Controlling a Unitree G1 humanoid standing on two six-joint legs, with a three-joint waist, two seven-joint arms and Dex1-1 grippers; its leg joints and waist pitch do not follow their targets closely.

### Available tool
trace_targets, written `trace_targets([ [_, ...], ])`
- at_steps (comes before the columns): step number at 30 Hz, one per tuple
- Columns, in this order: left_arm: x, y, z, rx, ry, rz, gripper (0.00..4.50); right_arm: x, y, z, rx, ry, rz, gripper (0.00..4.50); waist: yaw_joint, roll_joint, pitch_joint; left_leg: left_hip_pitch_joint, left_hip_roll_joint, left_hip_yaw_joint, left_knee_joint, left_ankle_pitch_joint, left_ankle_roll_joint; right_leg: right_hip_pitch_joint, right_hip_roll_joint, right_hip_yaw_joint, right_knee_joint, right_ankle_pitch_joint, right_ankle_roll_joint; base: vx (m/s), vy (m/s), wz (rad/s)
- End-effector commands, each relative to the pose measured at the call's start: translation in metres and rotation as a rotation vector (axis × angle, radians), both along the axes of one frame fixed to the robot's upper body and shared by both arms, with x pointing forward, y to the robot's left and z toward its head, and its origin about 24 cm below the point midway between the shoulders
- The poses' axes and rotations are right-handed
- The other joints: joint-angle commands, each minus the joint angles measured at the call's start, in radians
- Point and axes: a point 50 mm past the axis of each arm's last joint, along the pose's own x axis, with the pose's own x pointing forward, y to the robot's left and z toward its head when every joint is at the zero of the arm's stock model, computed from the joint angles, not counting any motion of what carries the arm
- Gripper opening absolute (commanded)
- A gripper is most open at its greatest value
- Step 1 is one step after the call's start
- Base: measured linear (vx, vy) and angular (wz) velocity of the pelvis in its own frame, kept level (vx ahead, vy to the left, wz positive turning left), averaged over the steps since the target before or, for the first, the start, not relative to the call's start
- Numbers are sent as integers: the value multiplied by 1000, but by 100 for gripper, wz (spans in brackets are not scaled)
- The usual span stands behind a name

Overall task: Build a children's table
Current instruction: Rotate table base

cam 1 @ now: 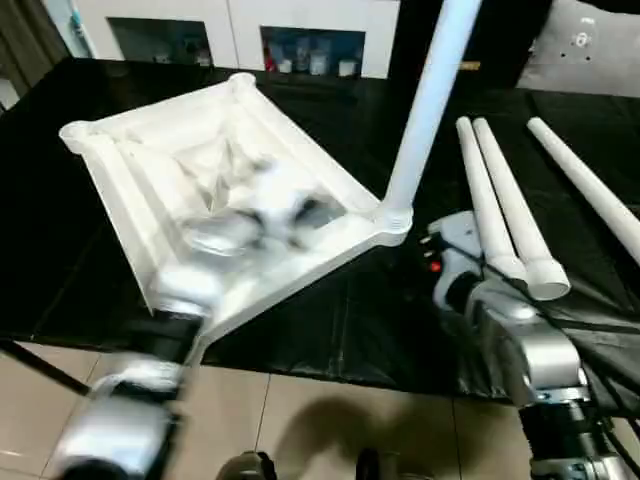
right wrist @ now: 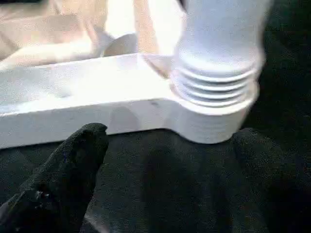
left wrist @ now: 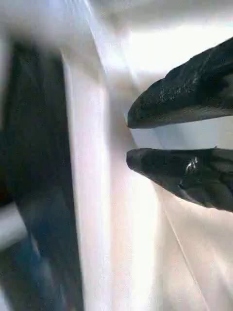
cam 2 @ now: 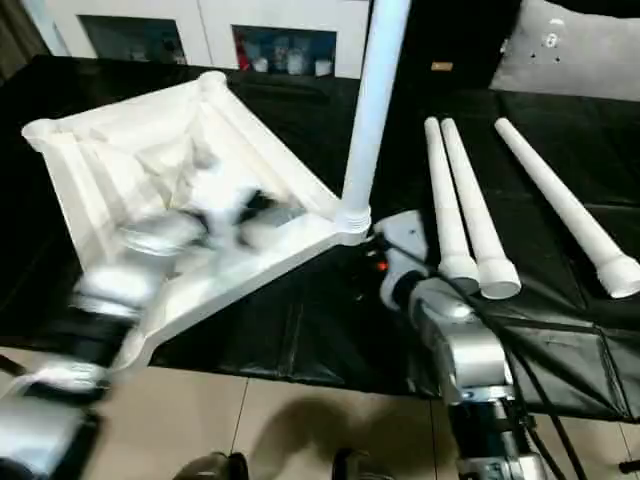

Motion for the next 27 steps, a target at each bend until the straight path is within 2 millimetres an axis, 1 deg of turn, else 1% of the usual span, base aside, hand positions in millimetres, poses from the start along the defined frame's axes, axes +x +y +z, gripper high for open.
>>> trace_targets([
  [1, -12, 43, 4, 208, 14, 94, 88, 4, 10, -1, -2, 13, 34, 450, 3, -7, -71, 15, 61, -24, -64, -126, 89, 66, -94, 62, -62, -244, -170, 0, 0, 0],
  [2, -14, 51, 4, 240, 19, 109, 88, 4, 12, -2, -3, 13, 35, 450, 3, -5, -75, 15, 66, -30, -65, -121, 79, 69, -100, 63, -51, -230, -177, 0, 0, 0],
  [3, -16, 59, 5, 270, 27, 126, 88, 5, 13, -2, -4, 14, 40, 450, -8, 1, -70, 12, 60, -27, -66, -118, 77, 65, -91, 61, -56, -236, -170, 0, 0, 0],
  [4, -20, 69, 6, 301, 44, 150, 88, 6, 16, -3, -12, 17, 51, 450, -5, 3, -72, 25, 61, -23, -63, -126, 73, 56, -91, 64, -61, -236, -172, 0, 0, 0],
  [5, -22, 76, 7, 320, 55, 166, 88, 6, 17, -4, -18, 18, 59, 450, -6, 4, -70, 19, 61, -23, -64, -117, 66, 60, -92, 66, -54, -216, -187, 0, 0, 0],
  [6, -24, 83, 8, 347, 65, 187, 88, 6, 19, -5, -19, 21, 70, 450, -1, 9, -70, 26, 63, -21, -64, -125, 59, 55, -90, 67, -57, -214, -191, 0, 0, 0],
  [7, -27, 92, 9, 376, 76, 211, 88, 6, 22, -5, -19, 25, 82, 450, 1, 5, -71, 25, 64, -22, -64, -123, 55, 57, -92, 67, -55, -204, -194, 0, 0, 0],
  [8, -32, 107, 10, 432, 105, 253, 88, 7, 26, -6, -25, 28, 105, 450, 7, 7, -73, 23, 64, -24, -66, -118, 52, 60, -92, 67, -47, -184, -199, 0, 0, 0],
  [9, -35, 115, 10, 467, 125, 270, 88, 8, 29, -6, -31, 27, 111, 450, 6, 8, -73, 23, 63, -25, -65, -121, 50, 59, -92, 67, -45, -174, -202, 0, 0, 0],
  [10, -36, 118, 10, 476, 136, 279, 88, 9, 29, -6, -32, 28, 113, 450, 5, 7, -71, 22, 62, -24, -66, -133, 46, 60, -93, 68, -48, -180, -201, 0, 0, 0],
  [11, -41, 127, 6, 501, 183, 305, 88, 12, 34, -7, -41, 29, 121, 450, 7, 7, -72, 24, 62, -25, -66, -140, 38, 61, -96, 69, -48, -190, -205, 0, 0, 0],
  [13, -43, 127, 4, 504, 194, 305, 88, 12, 34, -7, -42, 29, 122, 450, 7, 7, -71, 23, 62, -23, -66, -153, 32, 60, -99, 71, -51, -211, -203, 0, 0, 0],
  [14, -47, 126, -4, 510, 240, 281, 88, 15, 36, -8, -49, 35, 125, 450, 10, 10, -71, 26, 62, -23, -66, -159, 25, 59, -99, 72, -52, -223, -200, 0, 0, 0],
  [15, -49, 124, -9, 508, 265, 263, 88, 16, 37, -9, -56, 37, 128, 450, 11, 11, -72, 24, 62, -24, -67, -162, 22, 60, -98, 71, -53, -230, -197, 0, 0, 0],
  [16, -49, 124, -9, 507, 269, 261, 88, 16, 38, -9, -57, 37, 128, 450, 11, 10, -73, 25, 62, -24, -66, -163, 20, 59, -99, 71, -52, -228, -196, 0, 0, 0],
  [17, -55, 121, -17, 509, 320, 240, 88, 18, 39, -11, -65, 41, 130, 450, 11, 14, -74, 25, 64, -25, -66, -166, 15, 59, -98, 72, -51, -216, -198, 0, 0, 0],
  [18, -58, 120, -19, 524, 343, 228, 88, 19, 40, -11, -69, 41, 130, 450, 11, 13, -73, 26, 64, -25, -67, -173, 12, 60, -98, 71, -52, -213, -201, 0, 0, 0],
  [19, -60, 119, -21, 524, 356, 223, 88, 19, 40, -12, -70, 42, 130, 450, 11, 13, -73, 26, 63, -26, -67, -178, 12, 59, -99, 71, -51, -215, -204, 0, 0, 0],
  [20, -61, 119, -22, 525, 365, 219, 88, 20, 40, -12, -70, 42, 130, 450, 9, 9, -73, 23, 61, -26, -67, -183, 12, 63, -100, 72, -51, -223, -203, 0, 0, 0],
  [23, -67, 114, -27, 512, 417, 167, 88, 22, 42, -12, -68, 45, 128, 450, 7, 8, -75, 22, 61, -26, -65, -163, 19, 64, -100, 73, -49, -209, -206, 0, 0, 0],
  [24, -71, 108, -31, 500, 452, 103, 88, 23, 43, -13, -67, 48, 125, 450, 7, 8, -75, 22, 59, -25, -64, -157, 24, 64, -99, 73, -50, -203, -207, 0, 0, 0],
  [25, -71, 108, -31, 500, 452, 103, 88, 23, 43, -13, -67, 48, 125, 450, 7, 9, -77, 21, 61, -27, -64, -149, 24, 66, -100, 73, -46, -193, -213, 0, 0, 0],
  [26, -78, 96, -36, 479, 487, -5, 88, 27, 44, -15, -71, 51, 115, 450, 5, 6, -75, 21, 59, -24, -63, -144, 29, 64, -96, 72, -47, -180, -216, 0, 0, 0],
  [27, -79, 95, -36, 478, 488, -14, 88, 27, 44, -15, -72, 52, 114, 450, 4, 9, -76, 20, 61, -26, -64, -138, 30, 66, -99, 72, -45, -176, -225, 0, 0, 0],
])
